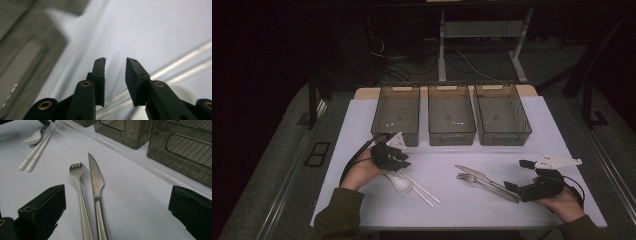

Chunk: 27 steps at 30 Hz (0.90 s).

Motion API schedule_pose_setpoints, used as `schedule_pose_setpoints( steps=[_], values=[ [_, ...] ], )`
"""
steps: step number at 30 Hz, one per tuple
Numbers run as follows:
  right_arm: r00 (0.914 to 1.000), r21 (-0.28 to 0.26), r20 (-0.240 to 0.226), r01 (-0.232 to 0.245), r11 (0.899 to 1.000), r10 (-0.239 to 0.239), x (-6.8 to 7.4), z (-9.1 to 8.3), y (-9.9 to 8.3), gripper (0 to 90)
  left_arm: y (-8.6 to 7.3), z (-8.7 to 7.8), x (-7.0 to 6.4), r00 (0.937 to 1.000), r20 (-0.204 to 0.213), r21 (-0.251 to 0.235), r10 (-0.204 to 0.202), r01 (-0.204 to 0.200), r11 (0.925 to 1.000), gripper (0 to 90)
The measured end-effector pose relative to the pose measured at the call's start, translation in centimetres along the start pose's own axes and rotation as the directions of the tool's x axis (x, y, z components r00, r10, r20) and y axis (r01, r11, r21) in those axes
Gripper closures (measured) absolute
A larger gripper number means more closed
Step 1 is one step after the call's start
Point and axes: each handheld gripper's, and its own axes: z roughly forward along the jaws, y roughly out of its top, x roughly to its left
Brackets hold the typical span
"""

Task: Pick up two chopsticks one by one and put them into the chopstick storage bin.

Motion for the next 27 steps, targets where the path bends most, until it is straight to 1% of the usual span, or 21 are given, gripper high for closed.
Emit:
schedule_pose_setpoints(
  steps=[1,3,4,5,6,7,9,10,12,13,14,15,17,18,19,20,21,23,24,25,27],
  values=[
    [1.0,0.0,0.0,0.0,1.0,0.0,0.0,0.0,0.0,1.0,0.3,0.0,-0.4,0.9995,0.025,-0.003,0.021,-0.021,0.9998,67.0],
    [1.0,0.0,-0.001,0.0,1.0,0.0,0.0,0.0,0.0,1.0,0.9,0.2,-1.4,0.9959,0.072,-0.009,0.056,-0.055,0.9984,67.8],
    [1.0,0.001,-0.001,0.0,1.0,0.0,0.0,0.0,0.0,1.0,0.9,0.2,-1.4,0.9959,0.072,-0.009,0.056,-0.055,0.9984,70.4],
    [1.0,0.0,-0.001,0.001,1.0,-0.001,0.0,0.0,0.0,1.0,1.2,0.3,-1.8,0.9928,0.093,-0.012,0.076,-0.075,0.9971,73.0],
    [1.0,0.0,-0.001,0.001,1.0,-0.001,0.0,0.0,0.0,1.0,1.4,0.4,-2.2,0.989,0.116,-0.011,0.091,-0.091,0.9958,74.9],
    [1.0,-0.002,-0.001,0.004,1.0,-0.004,0.0,0.0,0.0,1.0,1.8,0.8,-2.9,0.9807,0.163,-0.012,0.108,-0.108,0.9941,77.7],
    [1.0,-0.004,0.0,0.004,1.0,-0.004,0.0,0.0,0.0,1.0,2.1,1.2,-3.6,0.9697,0.207,-0.001,0.13,-0.132,0.9912,83.4],
    [1.0,-0.005,0.001,0.004,1.0,-0.004,0.0,0.0,0.0,1.0,2.1,1.2,-3.6,0.9697,0.207,-0.001,0.13,-0.132,0.9912,86.0],
    [1.0,-0.004,0.001,0.003,1.0,-0.003,0.0,-0.1,0.0,1.0,2.4,1.6,-4.2,0.9623,0.228,0.005,0.149,-0.154,0.988,88.5],
    [1.0,-0.005,0.001,0.003,1.0,-0.003,0.0,0.0,0.0,1.0,2.7,2.0,-4.7,0.9559,0.247,0.008,0.159,-0.166,0.9861,88.5],
    [1.0,-0.005,0.001,0.004,1.0,-0.004,0.0,0.0,0.0,1.0,2.7,2.0,-4.7,0.9559,0.247,0.008,0.159,-0.166,0.9861,88.6],
    [1.0,-0.005,0.001,0.004,1.0,-0.004,0.0,0.0,0.0,1.0,2.7,2.1,-5.0,0.9524,0.256,0.011,0.165,-0.174,0.9847,88.6],
    [1.0,-0.005,0.002,0.003,1.0,-0.003,0.0,-0.1,0.0,1.0,2.8,2.5,-5.6,0.9493,0.262,0.009,0.174,-0.183,0.9831,88.6],
    [1.0,-0.005,0.002,0.003,1.0,-0.003,0.0,-0.1,0.0,1.0,2.8,2.5,-5.6,0.9493,0.262,0.009,0.174,-0.183,0.9831,88.6],
    [1.0,-0.005,0.002,0.003,1.0,-0.003,0.0,-0.1,0.0,1.0,2.8,2.6,-5.8,0.9476,0.265,0.011,0.179,-0.188,0.9821,88.6],
    [1.0,-0.005,0.004,0.002,1.0,-0.002,0.0,-0.1,0.0,1.0,2.7,2.7,-6.0,0.9473,0.267,0.014,0.176,-0.187,0.9823,88.6],
    [1.0,-0.005,0.004,0.001,1.0,-0.001,0.0,-0.1,0.0,1.0,2.6,3.0,-6.2,0.9436,0.277,0.023,0.182,-0.196,0.9804,88.6],
    [1.0,-0.005,0.003,0.003,1.0,-0.003,0.0,-0.1,0.0,1.0,2.6,3.2,-6.4,0.9435,0.278,0.025,0.18,-0.194,0.9807,88.6],
    [1.0,-0.006,0.004,0.004,1.0,-0.004,0.0,-0.1,0.0,1.0,2.6,3.4,-6.5,0.942,0.284,0.028,0.179,-0.195,0.9804,88.6],
    [1.0,-0.006,0.004,0.005,1.0,-0.005,0.0,-0.1,0.0,1.0,2.6,3.7,-6.6,0.9399,0.287,0.038,0.186,-0.205,0.978,88.6],
    [1.0,-0.005,0.005,0.005,1.0,-0.005,0.0,-0.1,0.1,1.0,2.6,4.0,-6.7,0.9371,0.295,0.049,0.187,-0.21,0.9765,88.7]
  ],
)
